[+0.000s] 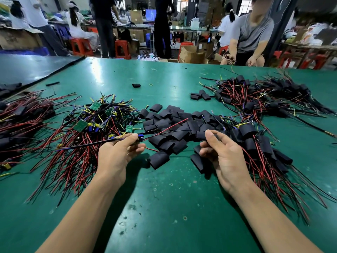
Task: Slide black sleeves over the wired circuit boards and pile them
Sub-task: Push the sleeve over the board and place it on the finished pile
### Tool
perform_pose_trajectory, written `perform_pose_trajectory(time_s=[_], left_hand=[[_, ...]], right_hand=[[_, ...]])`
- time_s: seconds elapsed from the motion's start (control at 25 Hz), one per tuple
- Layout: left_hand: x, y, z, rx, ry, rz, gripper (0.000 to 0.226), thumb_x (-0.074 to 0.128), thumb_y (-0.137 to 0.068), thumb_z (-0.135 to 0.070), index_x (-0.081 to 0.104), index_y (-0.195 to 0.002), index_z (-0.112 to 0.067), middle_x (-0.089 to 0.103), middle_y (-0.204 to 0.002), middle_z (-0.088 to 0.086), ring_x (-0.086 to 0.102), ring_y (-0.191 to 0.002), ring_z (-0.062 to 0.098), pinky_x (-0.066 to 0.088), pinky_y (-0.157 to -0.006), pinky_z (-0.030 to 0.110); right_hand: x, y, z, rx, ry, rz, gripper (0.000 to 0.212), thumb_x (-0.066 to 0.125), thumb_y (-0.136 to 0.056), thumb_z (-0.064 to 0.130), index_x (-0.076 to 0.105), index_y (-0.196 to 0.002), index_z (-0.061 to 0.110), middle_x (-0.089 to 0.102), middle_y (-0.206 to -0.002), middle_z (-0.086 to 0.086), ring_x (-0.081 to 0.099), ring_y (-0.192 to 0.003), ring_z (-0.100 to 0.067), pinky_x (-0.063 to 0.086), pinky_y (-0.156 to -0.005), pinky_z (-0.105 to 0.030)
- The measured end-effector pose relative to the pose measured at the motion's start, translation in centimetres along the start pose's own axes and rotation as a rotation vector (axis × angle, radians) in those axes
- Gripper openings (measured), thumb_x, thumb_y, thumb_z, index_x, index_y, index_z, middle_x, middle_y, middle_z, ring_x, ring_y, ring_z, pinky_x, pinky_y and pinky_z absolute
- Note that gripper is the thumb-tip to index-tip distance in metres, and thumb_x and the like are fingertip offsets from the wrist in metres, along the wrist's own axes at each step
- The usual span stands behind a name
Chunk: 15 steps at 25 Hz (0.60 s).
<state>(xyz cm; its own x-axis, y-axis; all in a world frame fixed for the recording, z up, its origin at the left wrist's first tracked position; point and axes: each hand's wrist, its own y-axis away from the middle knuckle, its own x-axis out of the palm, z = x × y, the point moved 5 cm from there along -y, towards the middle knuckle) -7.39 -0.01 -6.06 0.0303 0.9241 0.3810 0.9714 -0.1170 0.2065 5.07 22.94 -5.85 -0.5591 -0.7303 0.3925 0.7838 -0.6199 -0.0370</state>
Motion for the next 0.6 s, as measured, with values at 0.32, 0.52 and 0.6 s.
perform_pose_trajectory(time_s=[0.32, 0.52, 0.6], left_hand=[[0.50, 0.24, 0.24, 0.007, -0.027, 0.037, 0.019, 0.069, -0.087, 0.000, 0.063, -0.104, 0.007, 0.063, -0.074, 0.011, 0.067, -0.051, 0.016, 0.055, -0.050, 0.020], [0.61, 0.28, 0.40, -0.001, -0.042, 0.064, 0.028, 0.070, -0.086, -0.001, 0.063, -0.109, 0.013, 0.064, -0.072, 0.009, 0.066, -0.053, 0.018, 0.056, -0.052, 0.021], [0.77, 0.42, 0.52, -0.011, -0.040, 0.076, 0.027, 0.070, -0.086, -0.001, 0.063, -0.108, 0.013, 0.065, -0.067, 0.007, 0.066, -0.052, 0.018, 0.056, -0.051, 0.021]], right_hand=[[0.16, 0.05, 0.08, 0.018, -0.133, -0.050, 0.025, 0.076, -0.072, 0.029, 0.063, -0.087, 0.015, 0.067, -0.066, -0.004, 0.055, -0.046, -0.008, 0.050, -0.048, -0.018], [-0.10, -0.07, 0.25, 0.029, -0.173, -0.067, 0.023, 0.077, -0.072, 0.031, 0.061, -0.082, 0.018, 0.067, -0.066, -0.004, 0.052, -0.046, -0.008, 0.048, -0.048, -0.017], [-0.09, -0.07, 0.14, 0.027, -0.155, -0.064, 0.026, 0.077, -0.071, 0.032, 0.061, -0.085, 0.017, 0.067, -0.067, -0.004, 0.052, -0.046, -0.009, 0.048, -0.048, -0.018]])
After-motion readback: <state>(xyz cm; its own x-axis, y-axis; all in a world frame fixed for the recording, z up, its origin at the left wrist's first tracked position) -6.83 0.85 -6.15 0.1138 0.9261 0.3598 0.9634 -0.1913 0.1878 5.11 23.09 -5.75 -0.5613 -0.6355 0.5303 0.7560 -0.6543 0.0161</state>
